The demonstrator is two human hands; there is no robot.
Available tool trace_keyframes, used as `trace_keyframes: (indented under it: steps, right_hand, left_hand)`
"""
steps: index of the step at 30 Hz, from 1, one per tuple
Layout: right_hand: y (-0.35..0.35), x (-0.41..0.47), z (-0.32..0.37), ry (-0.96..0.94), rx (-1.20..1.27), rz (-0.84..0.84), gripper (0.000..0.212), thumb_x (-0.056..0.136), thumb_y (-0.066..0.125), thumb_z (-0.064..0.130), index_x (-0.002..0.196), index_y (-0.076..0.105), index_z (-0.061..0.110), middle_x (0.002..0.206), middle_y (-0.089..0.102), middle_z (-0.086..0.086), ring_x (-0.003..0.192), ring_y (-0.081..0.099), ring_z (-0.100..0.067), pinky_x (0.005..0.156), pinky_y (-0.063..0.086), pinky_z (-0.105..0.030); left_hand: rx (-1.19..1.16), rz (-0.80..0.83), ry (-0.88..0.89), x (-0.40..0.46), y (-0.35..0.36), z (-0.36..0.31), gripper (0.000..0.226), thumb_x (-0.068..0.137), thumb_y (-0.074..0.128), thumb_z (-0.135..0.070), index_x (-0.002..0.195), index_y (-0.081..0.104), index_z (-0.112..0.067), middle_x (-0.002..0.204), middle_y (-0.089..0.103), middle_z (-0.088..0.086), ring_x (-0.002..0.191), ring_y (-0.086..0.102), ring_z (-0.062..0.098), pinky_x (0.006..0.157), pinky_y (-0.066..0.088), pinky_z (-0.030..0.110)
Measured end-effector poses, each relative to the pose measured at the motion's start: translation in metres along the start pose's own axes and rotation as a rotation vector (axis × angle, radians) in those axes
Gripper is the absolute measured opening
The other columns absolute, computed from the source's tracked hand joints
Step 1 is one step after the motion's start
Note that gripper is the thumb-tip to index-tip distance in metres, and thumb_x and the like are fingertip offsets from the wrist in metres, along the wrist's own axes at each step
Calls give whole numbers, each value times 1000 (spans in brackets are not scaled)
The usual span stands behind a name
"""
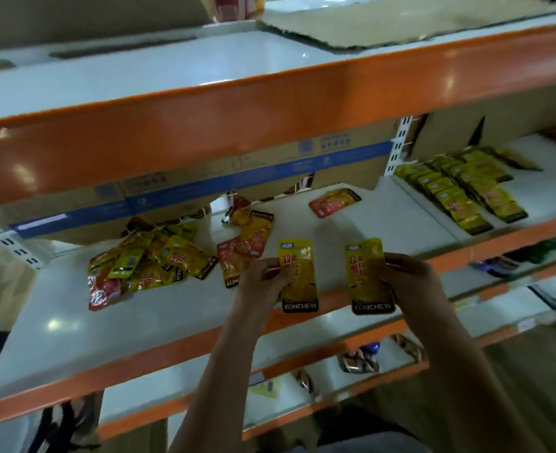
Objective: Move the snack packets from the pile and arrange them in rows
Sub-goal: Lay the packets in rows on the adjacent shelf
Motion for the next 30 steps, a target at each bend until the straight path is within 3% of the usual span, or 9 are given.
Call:
trace_keyframes:
  steps: [4, 8, 10, 14, 18, 22, 24, 26, 30]
  right_hand:
    - [-40, -9, -1, -36, 1, -113, 19, 80, 78, 11, 99, 75, 11, 93, 75, -18, 88, 72, -40, 83, 57, -59]
    - [-81, -17, 3, -31, 73, -214, 20, 86, 70, 3, 105, 70, 0, 87, 72, -19, 75, 69, -33, 71, 57, -40]
    - [-103, -18, 3, -18, 86, -259, 16, 85, 71, 5, 101, 72, 5, 87, 73, -17, 79, 71, -34, 75, 58, -44]
    - [-154, -18, 3, 8, 140, -314, 14, 84, 73, 8, 98, 72, 8, 92, 75, -18, 85, 73, -37, 81, 58, -52]
    - [-217, -8, 4, 22, 132, -389, 11, 85, 70, 4, 96, 71, 6, 95, 73, -23, 85, 70, -39, 84, 57, -54]
    - [-277, 6, 3, 28, 97, -379, 27, 71, 76, 23, 96, 73, 14, 93, 75, -15, 88, 72, -39, 84, 55, -62]
    - [-306, 13, 6, 38, 109, -371, 28, 70, 75, 25, 96, 74, 15, 93, 76, -14, 86, 73, -37, 82, 57, -59]
    - [-333, 18, 10, 40, 118, -364, 21, 80, 72, 15, 101, 73, 10, 93, 75, -17, 82, 73, -36, 76, 59, -53]
    - [-380, 27, 19, 17, 79, -378, 27, 74, 76, 20, 99, 73, 11, 90, 75, -17, 85, 72, -37, 80, 58, -54]
  left_hand:
    - [59, 53, 26, 3, 36, -2, 16, 89, 71, -13, 106, 71, -12, 91, 76, 5, 84, 73, 19, 75, 58, 35]
    - [115, 104, 51, 6, 77, 1, 12, 85, 75, -12, 97, 73, -14, 93, 77, 7, 92, 72, 28, 86, 57, 45]
    - [111, 122, 57, 8, 100, 2, 15, 83, 76, -9, 98, 74, -10, 95, 76, 10, 95, 72, 31, 86, 57, 45]
    - [87, 207, 21, 5, 158, 3, 13, 87, 72, -5, 100, 72, -6, 91, 76, 9, 82, 73, 23, 70, 59, 33]
    - [96, 275, -1, 5, 223, 11, 16, 87, 72, -7, 102, 72, -5, 97, 76, 14, 88, 72, 28, 75, 58, 38]
    - [81, 300, -27, -1, 291, 22, 19, 86, 71, -1, 105, 69, 2, 92, 73, 16, 80, 67, 28, 64, 55, 26]
    - [77, 321, -41, -3, 323, 27, 23, 85, 73, -4, 107, 69, 3, 96, 72, 17, 87, 67, 29, 79, 57, 38]
    - [103, 347, -47, -5, 351, 33, 25, 83, 77, -13, 106, 71, -5, 101, 75, 15, 94, 70, 31, 90, 55, 48]
    - [99, 381, -49, -13, 402, 40, 11, 89, 71, -10, 100, 72, -9, 95, 76, 11, 88, 72, 26, 79, 58, 40]
Point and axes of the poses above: each hand's wrist, its own x-axis towards the middle knuckle, its own y-axis out of the palm, z = x × y, the point moved 4 cm from there along x, towards the middle knuckle
